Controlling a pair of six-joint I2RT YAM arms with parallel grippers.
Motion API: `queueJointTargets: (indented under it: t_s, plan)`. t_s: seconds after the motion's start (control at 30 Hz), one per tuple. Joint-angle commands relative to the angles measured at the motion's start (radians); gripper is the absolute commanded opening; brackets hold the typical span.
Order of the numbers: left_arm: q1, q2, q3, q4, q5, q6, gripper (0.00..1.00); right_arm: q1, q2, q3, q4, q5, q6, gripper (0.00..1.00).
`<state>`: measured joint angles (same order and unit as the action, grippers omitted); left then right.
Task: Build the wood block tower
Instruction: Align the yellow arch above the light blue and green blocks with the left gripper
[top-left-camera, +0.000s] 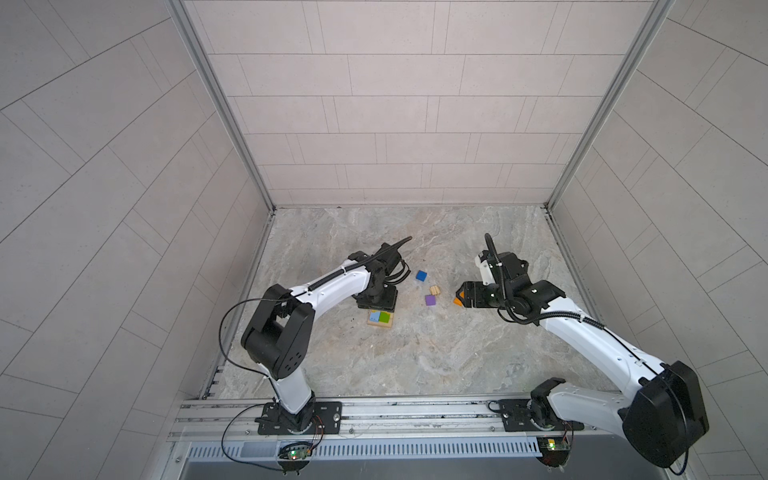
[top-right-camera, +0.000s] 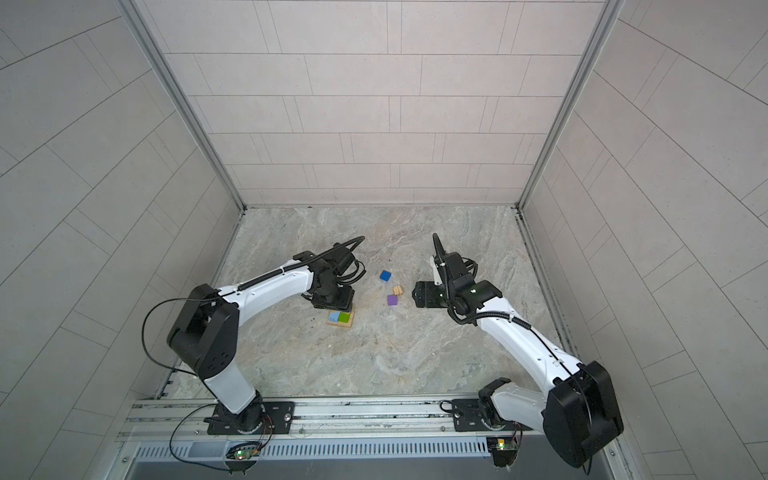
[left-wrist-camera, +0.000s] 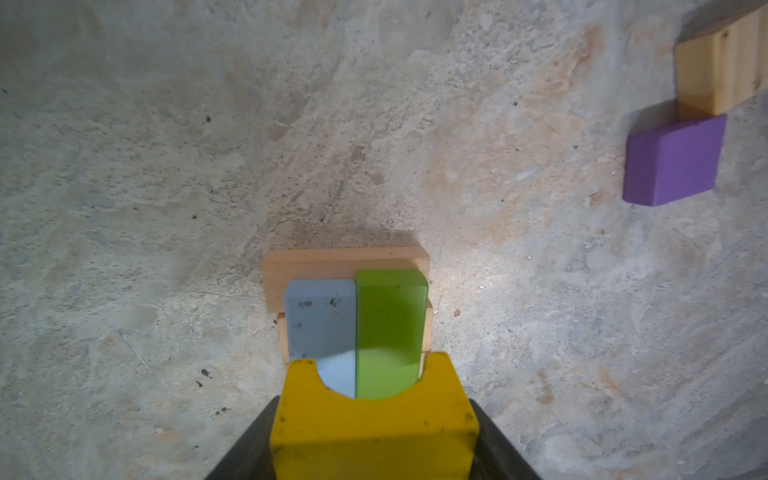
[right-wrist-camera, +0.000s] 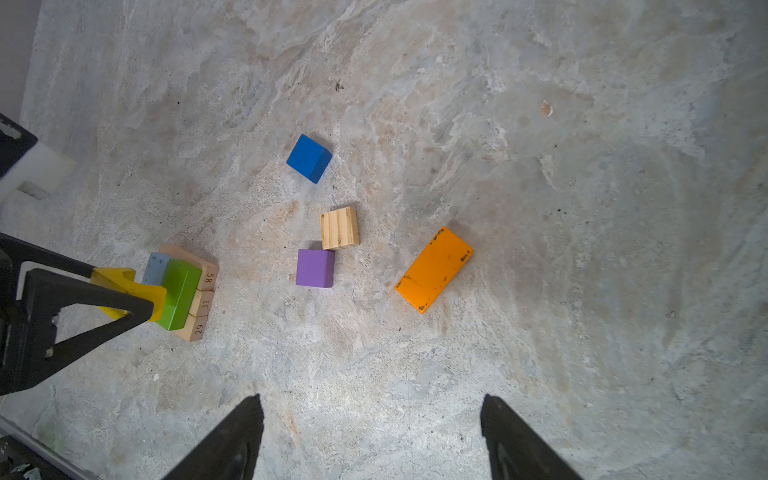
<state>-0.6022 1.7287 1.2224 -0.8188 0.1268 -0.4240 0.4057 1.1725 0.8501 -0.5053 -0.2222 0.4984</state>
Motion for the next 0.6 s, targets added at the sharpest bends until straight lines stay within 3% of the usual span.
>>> queueJointTargets:
  t_s: [0.0,0.57]
  plan:
    - [-0.005,0.015,-0.005,-0.009,-0.025,0.023,0.57,0.003,0.006,0.004,-0.018,0.006,-0.007,0.83]
    - [-0.006,0.026,0.013,-0.03,-0.029,0.07,0.57,0.005,0.01,0.005,-0.019,0.008,-0.005,0.83]
